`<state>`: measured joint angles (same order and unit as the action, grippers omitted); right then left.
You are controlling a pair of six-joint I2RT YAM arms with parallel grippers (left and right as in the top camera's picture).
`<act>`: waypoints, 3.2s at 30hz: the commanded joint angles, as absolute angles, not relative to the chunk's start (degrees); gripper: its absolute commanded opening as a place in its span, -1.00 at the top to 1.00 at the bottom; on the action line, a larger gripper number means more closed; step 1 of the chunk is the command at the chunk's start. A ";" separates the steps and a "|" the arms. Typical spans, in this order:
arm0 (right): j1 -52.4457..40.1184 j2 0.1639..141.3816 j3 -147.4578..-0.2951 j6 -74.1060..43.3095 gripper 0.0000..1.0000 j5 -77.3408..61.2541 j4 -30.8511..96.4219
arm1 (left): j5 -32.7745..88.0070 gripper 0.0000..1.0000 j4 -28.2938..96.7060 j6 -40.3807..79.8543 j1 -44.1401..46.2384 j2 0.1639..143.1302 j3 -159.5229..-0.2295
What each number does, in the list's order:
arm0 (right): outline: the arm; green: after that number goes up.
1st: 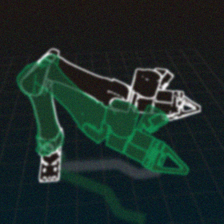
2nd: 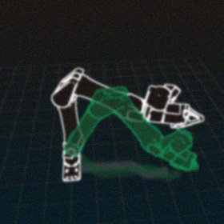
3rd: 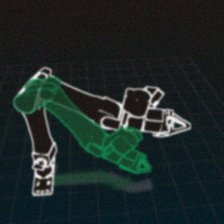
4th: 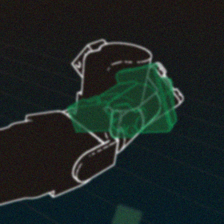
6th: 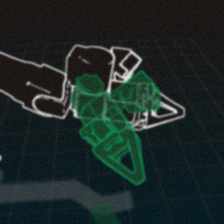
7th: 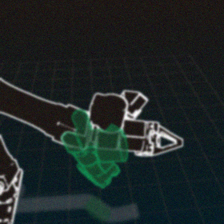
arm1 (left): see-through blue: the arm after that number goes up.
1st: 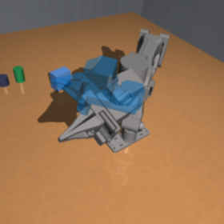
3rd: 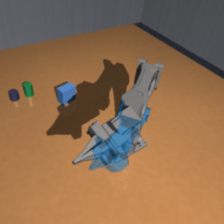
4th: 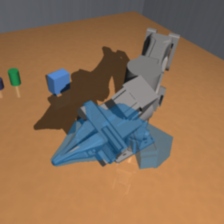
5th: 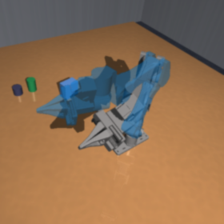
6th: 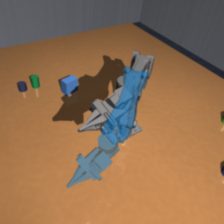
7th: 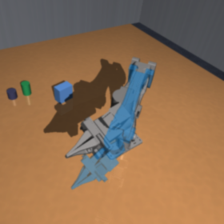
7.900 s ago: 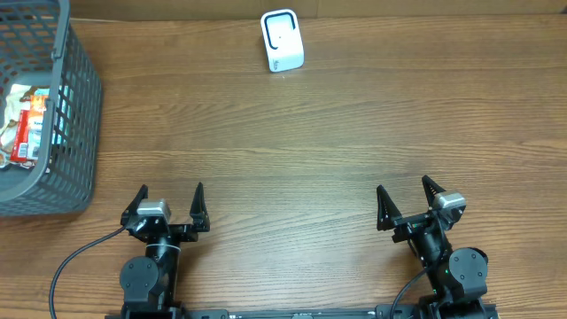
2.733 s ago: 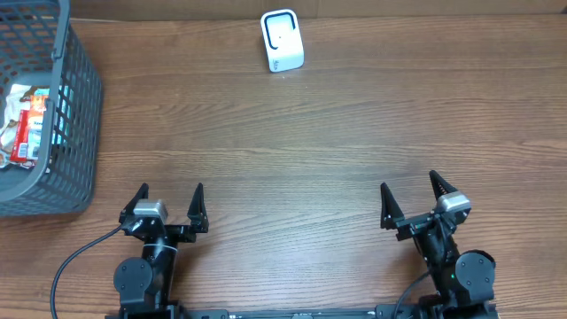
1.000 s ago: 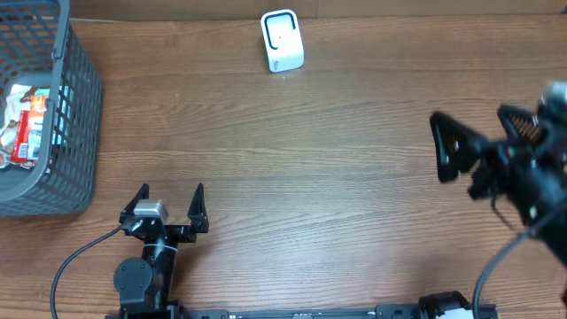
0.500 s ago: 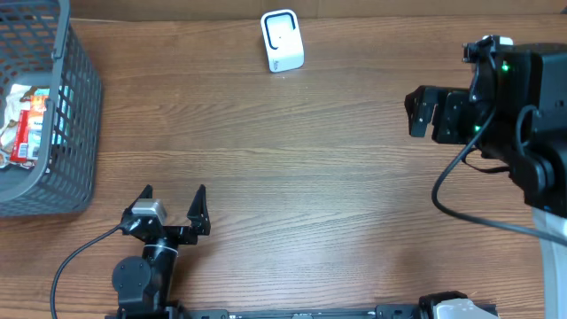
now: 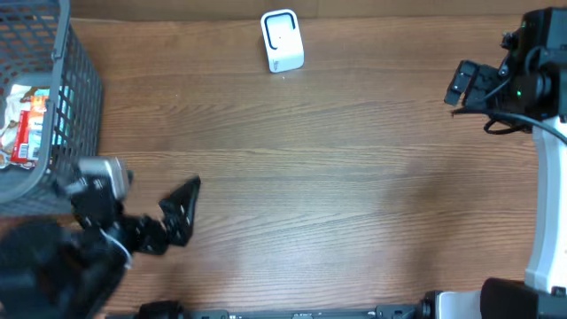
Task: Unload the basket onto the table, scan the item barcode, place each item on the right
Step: 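Raise the right arm up and back toward the right edge, then reach the left gripper into the grey basket over the packages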
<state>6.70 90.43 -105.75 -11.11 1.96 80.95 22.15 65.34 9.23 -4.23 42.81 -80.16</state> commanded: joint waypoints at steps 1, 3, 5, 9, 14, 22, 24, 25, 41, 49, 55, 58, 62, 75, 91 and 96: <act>6.76 90.80 -106.78 -11.77 -1.00 2.50 80.73 | 20.16 -0.99 80.36 -0.14 -4.49 60.73 -106.37; 6.76 90.80 -106.78 -11.77 -1.00 2.50 80.71 | 18.65 -1.00 86.96 -0.25 -4.49 68.49 -117.84; 6.76 90.80 -106.78 -11.77 -1.00 2.50 80.73 | 18.70 -1.00 89.32 -0.21 -4.49 74.35 -125.71; 6.76 90.80 -106.78 -11.77 -1.00 2.50 80.71 | 19.49 -1.00 89.21 0.30 -4.49 82.76 -129.95; 6.76 90.80 -106.78 -11.77 -1.00 2.50 80.73 | 17.15 -0.99 87.02 -3.44 -4.60 88.01 -129.93; 6.76 90.80 -106.78 -11.77 -1.00 2.50 80.73 | -2.72 -0.99 79.20 -1.48 -9.32 89.89 -130.04; 6.76 90.80 -106.78 -11.77 -1.00 2.50 80.71 | -6.98 -0.99 78.06 -1.48 -13.58 89.95 -130.02; 6.79 90.80 -106.78 -11.77 -1.00 2.50 80.73 | -8.71 -0.99 77.65 -1.52 -16.82 90.06 -130.02; 6.76 90.80 -106.78 -11.77 -1.00 2.50 80.71 | -2.92 -0.99 78.00 -9.54 -36.84 100.01 -129.91; 6.76 90.80 -106.78 -11.77 -1.00 2.50 80.71 | 3.22 -0.99 77.91 -15.51 -37.28 108.88 -129.91; 6.76 90.80 -106.78 -11.77 -1.00 2.50 80.71 | 9.96 -1.00 76.86 -19.64 -38.94 116.86 -129.91; 6.76 90.80 -106.78 -11.77 -1.00 2.50 80.71 | 14.74 -1.00 76.84 -22.65 -38.98 121.10 -129.91; 6.76 90.80 -106.78 -11.77 -1.00 2.50 80.73 | 18.15 -1.00 75.99 -25.32 -38.96 126.58 -129.91; 6.76 90.80 -106.78 -11.77 -1.00 2.50 80.73 | 18.09 -0.99 72.75 -25.30 -38.20 133.58 -129.64; 6.76 90.80 -106.78 -11.77 -1.00 2.50 80.71 | 18.87 -1.00 67.20 -25.30 -37.43 133.84 -122.91; 6.76 90.80 -106.78 -11.77 -1.00 2.50 80.73 | 19.55 -0.35 68.20 -25.30 -37.41 133.84 -122.83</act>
